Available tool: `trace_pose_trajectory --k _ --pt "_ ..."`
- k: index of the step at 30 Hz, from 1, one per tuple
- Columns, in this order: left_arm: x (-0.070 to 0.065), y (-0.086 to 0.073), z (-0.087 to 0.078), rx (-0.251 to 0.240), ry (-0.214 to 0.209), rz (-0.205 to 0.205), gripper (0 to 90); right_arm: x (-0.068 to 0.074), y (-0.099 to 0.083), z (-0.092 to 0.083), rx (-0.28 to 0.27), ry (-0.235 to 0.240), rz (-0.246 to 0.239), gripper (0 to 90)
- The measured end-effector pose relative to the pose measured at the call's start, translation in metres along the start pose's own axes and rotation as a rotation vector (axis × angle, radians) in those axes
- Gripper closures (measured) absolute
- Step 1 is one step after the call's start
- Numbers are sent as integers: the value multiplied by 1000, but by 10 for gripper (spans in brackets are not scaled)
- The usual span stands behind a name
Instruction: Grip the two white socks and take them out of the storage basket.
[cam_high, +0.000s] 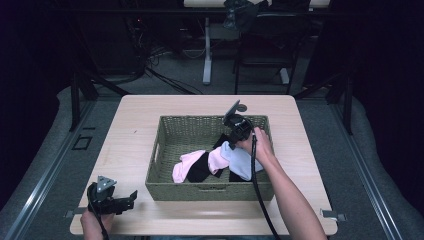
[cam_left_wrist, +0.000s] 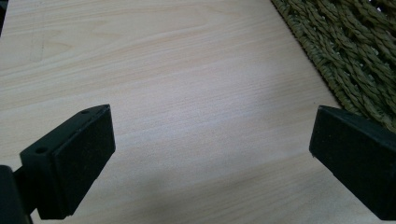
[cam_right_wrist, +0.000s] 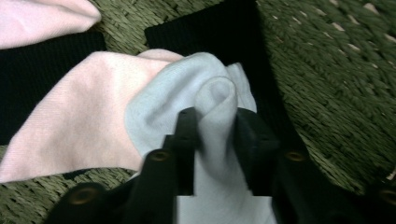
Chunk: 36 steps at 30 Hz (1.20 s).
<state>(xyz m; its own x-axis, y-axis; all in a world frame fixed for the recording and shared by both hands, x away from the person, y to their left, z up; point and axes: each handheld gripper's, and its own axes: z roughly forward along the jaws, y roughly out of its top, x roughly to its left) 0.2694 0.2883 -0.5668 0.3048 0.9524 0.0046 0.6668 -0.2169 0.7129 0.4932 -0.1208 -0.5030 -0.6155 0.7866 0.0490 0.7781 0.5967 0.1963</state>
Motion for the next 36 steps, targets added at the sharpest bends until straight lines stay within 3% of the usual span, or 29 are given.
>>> trace_pose_trajectory --k 2,6,7,8,11,22,36 --pt "0 0 0 0 0 -1 2 0 -1 -2 -12 -8 9 798" --pt "0 0 0 -1 0 -1 2 -2 -3 -10 -17 -12 2 802" --pt "0 0 0 0 0 -1 2 -2 -5 -11 -43 -9 15 802" --pt "0 0 0 0 0 -1 2 -4 -4 -16 -16 -12 -9 803" --pt "0 0 0 -2 1 -1 2 -3 -7 -20 -46 -12 2 802" --pt "0 1 0 0 0 1 2 2 -10 -56 -85 -32 -28 812" --pt "0 1 0 4 -1 4 2 2 -6 -84 -56 -20 -48 812"
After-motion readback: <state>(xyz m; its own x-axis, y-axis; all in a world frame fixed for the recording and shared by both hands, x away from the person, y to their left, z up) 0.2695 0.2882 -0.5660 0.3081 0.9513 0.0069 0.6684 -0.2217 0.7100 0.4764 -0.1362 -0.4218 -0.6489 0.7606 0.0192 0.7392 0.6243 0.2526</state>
